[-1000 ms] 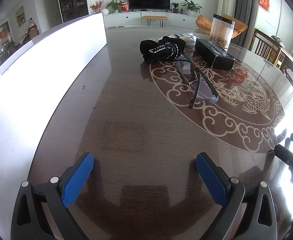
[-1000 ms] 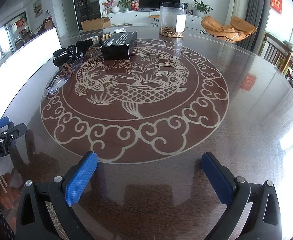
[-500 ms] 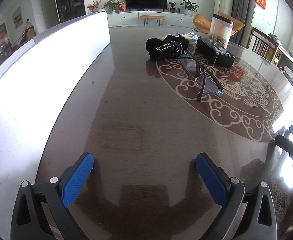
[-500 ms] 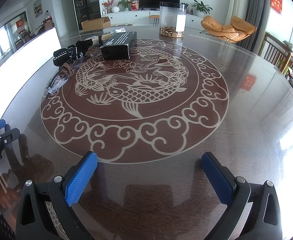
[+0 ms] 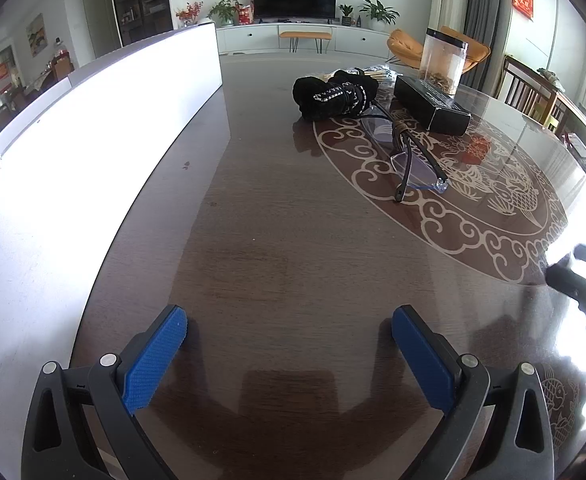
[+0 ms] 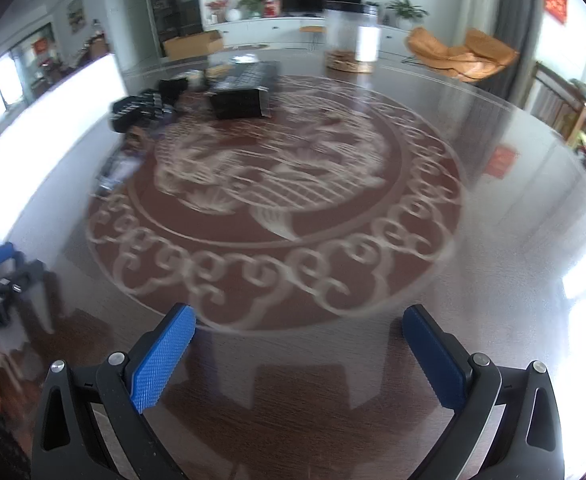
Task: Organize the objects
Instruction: 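Grasp the clear-framed glasses at the bridge with the right tool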
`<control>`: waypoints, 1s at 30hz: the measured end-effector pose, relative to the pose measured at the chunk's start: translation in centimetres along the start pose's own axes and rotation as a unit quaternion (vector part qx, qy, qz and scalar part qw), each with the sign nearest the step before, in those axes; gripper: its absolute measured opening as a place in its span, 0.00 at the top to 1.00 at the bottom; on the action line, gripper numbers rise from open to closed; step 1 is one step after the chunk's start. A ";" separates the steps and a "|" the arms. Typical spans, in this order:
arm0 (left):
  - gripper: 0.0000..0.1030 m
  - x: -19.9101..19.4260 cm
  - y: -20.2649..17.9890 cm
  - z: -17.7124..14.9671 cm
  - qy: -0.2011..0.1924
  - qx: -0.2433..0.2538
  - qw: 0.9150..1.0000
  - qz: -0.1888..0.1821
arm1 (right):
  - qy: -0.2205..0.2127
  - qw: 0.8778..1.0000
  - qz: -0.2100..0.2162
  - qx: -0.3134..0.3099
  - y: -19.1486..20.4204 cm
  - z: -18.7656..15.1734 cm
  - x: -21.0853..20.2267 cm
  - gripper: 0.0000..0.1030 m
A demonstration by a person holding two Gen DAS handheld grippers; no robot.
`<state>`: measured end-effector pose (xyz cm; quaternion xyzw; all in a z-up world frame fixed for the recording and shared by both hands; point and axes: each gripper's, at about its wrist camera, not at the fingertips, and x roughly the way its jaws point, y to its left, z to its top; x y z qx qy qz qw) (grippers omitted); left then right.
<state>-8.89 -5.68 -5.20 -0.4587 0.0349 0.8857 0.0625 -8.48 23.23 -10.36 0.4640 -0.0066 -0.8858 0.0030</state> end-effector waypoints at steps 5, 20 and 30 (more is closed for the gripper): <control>0.00 0.0 0.0 0.0 0.000 0.000 1.000 0.000 | -0.008 0.996 0.078 -0.040 5.1 5.7 1.0 0.00; 0.00 -0.1 0.0 -0.1 0.000 0.000 1.000 0.000 | 0.054 0.994 0.045 -0.082 13.0 14.0 10.1 0.00; 0.00 -0.1 0.0 -0.1 0.000 0.000 1.000 0.000 | 0.051 0.994 0.043 -0.088 13.3 13.5 9.7 0.00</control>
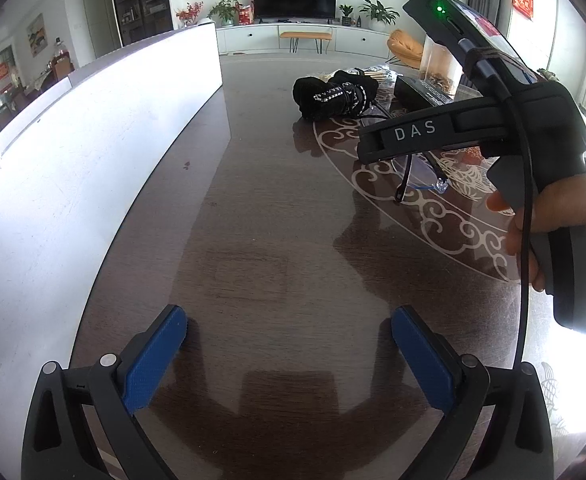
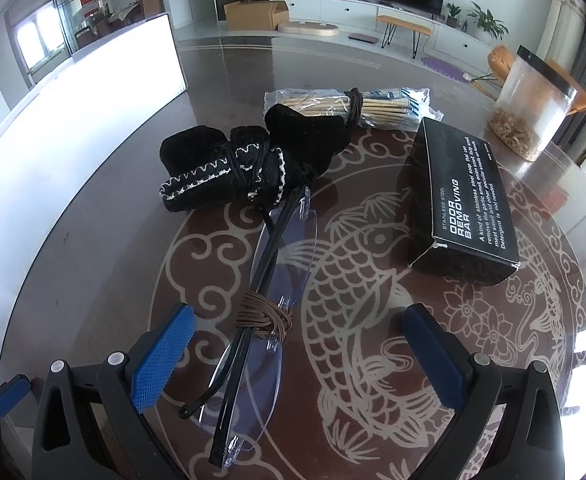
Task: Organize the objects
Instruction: 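Grasp the clear-framed glasses at the bridge with the right tool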
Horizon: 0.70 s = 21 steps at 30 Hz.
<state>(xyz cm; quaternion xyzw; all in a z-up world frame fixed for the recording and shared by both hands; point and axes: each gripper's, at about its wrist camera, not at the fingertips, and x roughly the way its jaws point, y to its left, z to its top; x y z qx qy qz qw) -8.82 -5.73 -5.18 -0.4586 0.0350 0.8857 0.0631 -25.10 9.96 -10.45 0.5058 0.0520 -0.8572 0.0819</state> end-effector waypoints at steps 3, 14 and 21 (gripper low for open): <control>0.00 0.0 0.0 0.0 0.000 0.000 1.000 0.000 | 0.002 1.000 0.001 -0.002 0.1 0.2 0.1 0.00; 0.00 0.0 0.0 0.0 0.000 0.000 1.000 0.000 | -0.045 0.998 0.013 -0.031 0.5 -1.5 -2.1 0.79; 0.00 0.0 0.0 0.0 0.000 0.000 1.000 0.000 | -0.052 0.998 0.008 -0.039 -0.5 -4.0 -3.1 0.86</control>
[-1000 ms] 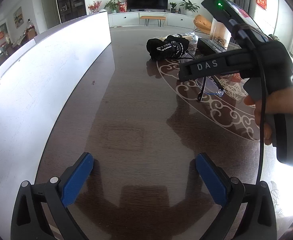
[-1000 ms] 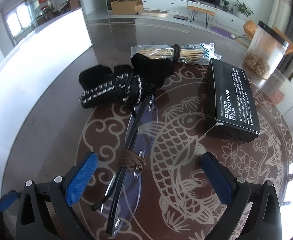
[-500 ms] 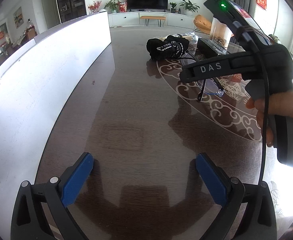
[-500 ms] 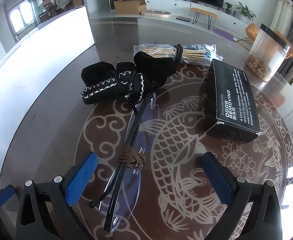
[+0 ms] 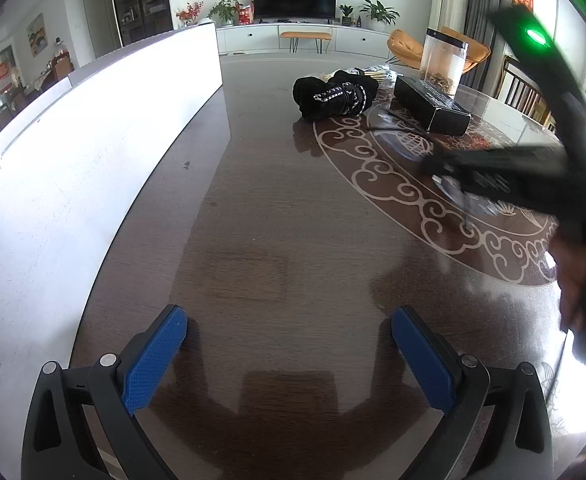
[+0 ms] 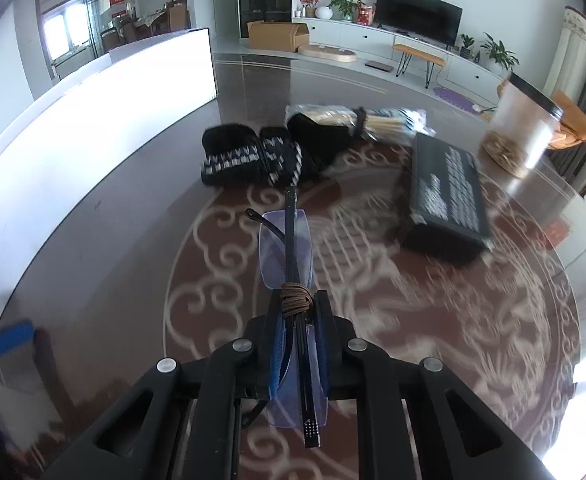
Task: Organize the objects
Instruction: 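Grasp the clear-framed glasses at the bridge with the right tool, then grasp the black cloth bag with the left tool while the right tool holds the glasses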
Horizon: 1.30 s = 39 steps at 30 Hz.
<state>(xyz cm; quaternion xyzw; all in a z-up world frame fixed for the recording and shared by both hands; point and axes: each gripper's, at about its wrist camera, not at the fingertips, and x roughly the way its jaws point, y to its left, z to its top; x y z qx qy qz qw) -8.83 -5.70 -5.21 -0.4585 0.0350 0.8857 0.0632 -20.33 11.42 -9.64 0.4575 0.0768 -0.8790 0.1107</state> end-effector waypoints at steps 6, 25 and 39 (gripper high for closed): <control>0.00 0.0 0.0 0.0 0.000 0.000 1.000 0.000 | -0.006 0.999 -0.029 0.021 -3.4 -5.2 -3.8 0.86; 0.00 0.0 0.0 0.0 0.000 0.001 1.000 -0.003 | -0.023 0.993 -0.076 0.091 -10.1 -13.0 -8.2 0.21; 0.00 5.9 -0.4 12.0 0.027 0.086 0.995 -0.045 | -0.012 0.993 -0.062 0.103 -10.3 -13.1 -7.8 0.08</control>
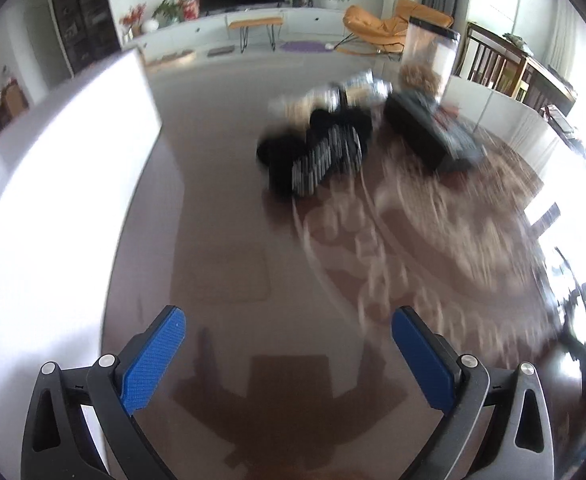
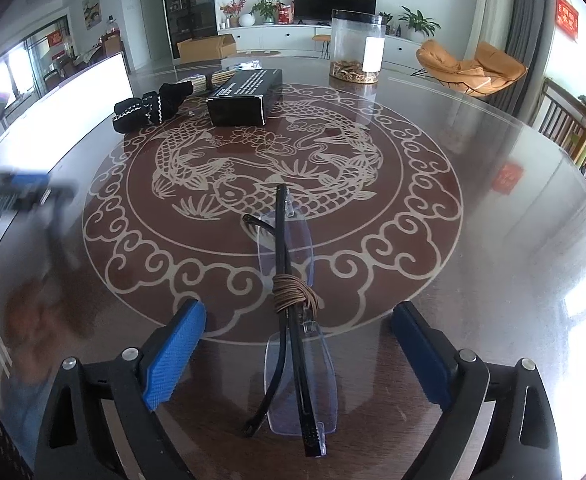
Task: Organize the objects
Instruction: 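Grasp the black cloth bag with the left tool while the right tool holds the glasses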
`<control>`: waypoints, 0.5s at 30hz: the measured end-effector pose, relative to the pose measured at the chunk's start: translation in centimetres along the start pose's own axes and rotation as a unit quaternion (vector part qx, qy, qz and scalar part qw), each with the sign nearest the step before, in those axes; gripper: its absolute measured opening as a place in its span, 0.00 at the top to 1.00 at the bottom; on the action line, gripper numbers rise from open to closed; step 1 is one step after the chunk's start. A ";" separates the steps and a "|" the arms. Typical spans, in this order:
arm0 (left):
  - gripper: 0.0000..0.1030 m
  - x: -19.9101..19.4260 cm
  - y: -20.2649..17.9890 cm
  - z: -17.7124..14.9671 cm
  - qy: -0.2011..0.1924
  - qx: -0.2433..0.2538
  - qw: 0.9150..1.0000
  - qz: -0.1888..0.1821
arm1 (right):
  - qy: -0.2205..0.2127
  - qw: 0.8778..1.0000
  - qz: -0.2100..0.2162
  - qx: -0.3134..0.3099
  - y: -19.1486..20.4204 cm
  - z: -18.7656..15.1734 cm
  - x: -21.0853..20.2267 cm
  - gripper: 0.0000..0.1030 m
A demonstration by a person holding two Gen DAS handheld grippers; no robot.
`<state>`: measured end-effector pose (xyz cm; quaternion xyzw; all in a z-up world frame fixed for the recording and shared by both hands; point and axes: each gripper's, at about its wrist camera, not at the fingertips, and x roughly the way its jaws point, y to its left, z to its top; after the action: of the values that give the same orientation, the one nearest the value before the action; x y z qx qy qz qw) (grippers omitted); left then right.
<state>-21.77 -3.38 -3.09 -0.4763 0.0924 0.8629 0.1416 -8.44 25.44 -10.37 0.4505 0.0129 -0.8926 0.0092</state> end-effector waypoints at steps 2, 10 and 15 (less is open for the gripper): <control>0.00 1.1 -0.3 2.9 -0.010 0.010 1.000 0.010 | 0.000 1.000 0.000 0.000 0.0 0.0 0.0 0.08; 0.30 5.1 -2.1 7.9 -0.016 0.040 0.999 0.022 | 0.000 1.000 0.000 0.000 0.0 0.0 0.0 0.08; 0.66 3.1 -2.0 4.1 -0.025 0.005 1.000 -0.008 | 0.000 1.000 0.000 0.000 0.0 0.0 0.0 0.08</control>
<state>-25.96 0.21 -3.59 -0.4549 0.0892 0.8727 0.1530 -8.44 25.45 -10.37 0.4504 0.0126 -0.8927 0.0095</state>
